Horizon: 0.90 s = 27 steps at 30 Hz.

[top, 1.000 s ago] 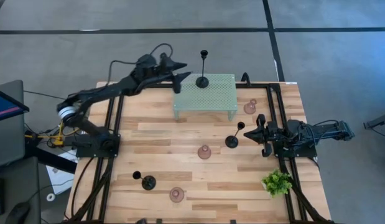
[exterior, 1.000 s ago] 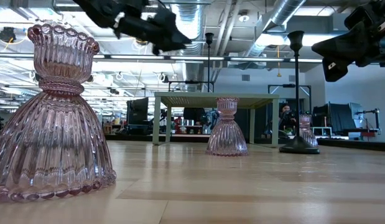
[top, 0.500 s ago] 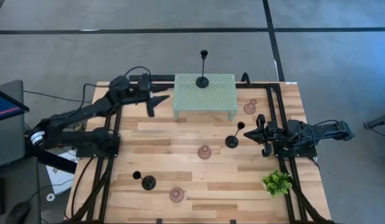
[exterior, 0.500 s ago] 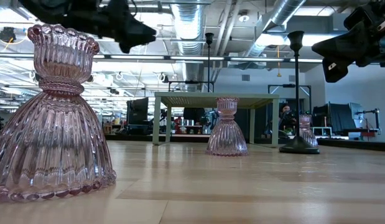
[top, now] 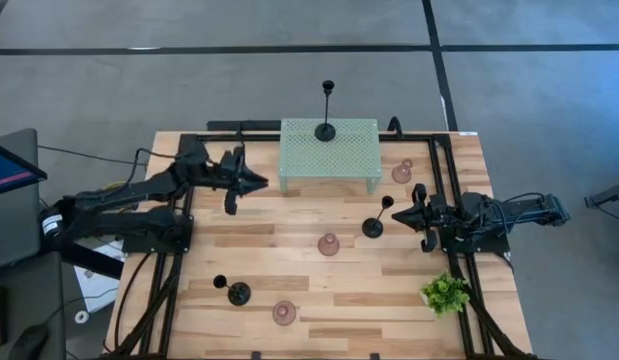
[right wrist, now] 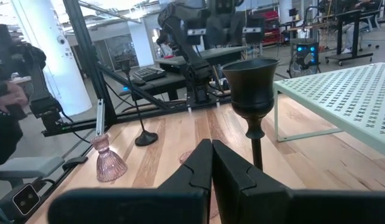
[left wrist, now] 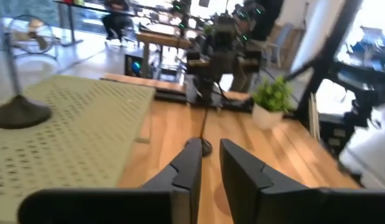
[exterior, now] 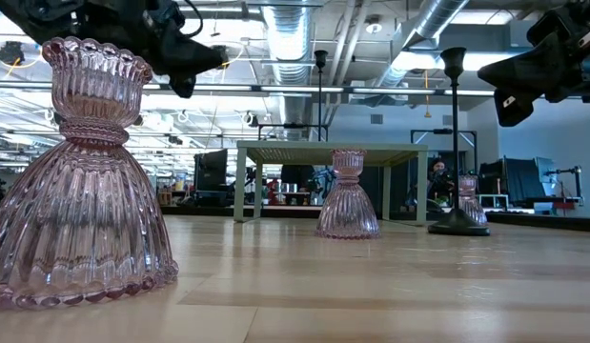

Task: Pick & Place candle stick holders
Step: Put the top black candle holder on the shelf

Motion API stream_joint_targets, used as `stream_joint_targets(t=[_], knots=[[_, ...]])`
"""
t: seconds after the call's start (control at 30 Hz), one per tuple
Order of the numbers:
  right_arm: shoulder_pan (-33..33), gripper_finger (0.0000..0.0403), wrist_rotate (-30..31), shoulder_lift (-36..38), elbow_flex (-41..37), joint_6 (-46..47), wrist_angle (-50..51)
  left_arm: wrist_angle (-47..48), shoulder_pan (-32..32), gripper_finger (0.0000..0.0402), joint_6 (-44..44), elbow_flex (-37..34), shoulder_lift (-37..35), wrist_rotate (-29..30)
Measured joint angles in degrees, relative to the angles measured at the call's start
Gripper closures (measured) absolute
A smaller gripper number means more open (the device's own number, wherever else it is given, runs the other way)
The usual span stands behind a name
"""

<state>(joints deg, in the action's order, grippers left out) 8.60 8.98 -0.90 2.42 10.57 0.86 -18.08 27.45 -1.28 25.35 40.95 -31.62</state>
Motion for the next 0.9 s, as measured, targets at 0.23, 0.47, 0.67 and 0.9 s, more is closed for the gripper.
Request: stream_joint_targets(t=[0.23,0.47,0.67,0.9], knots=[[0.00,0.0403,0.04,0.01,0.00,0.00,0.64,-3.86,-6.18,0.0396,7.76,-3.58,-0.02,7.65],[0.00,0.0403,0.04,-0.01,0.00,0.00,1.87,-4.37,-10.71,0.0395,14.91,-5.56,-0.02,7.76],[0.00,0.0403,0.04,0.01,0.00,0.00,2.13,-5.55,-12.91,0.0394,17.54,-7.70,0.00,7.81],[0.00,0.0403,0.04,0.00,0.00,0.00,2.13,-5.62,-13.17,0.0395,13.97,-7.70,0.00,7.80]])
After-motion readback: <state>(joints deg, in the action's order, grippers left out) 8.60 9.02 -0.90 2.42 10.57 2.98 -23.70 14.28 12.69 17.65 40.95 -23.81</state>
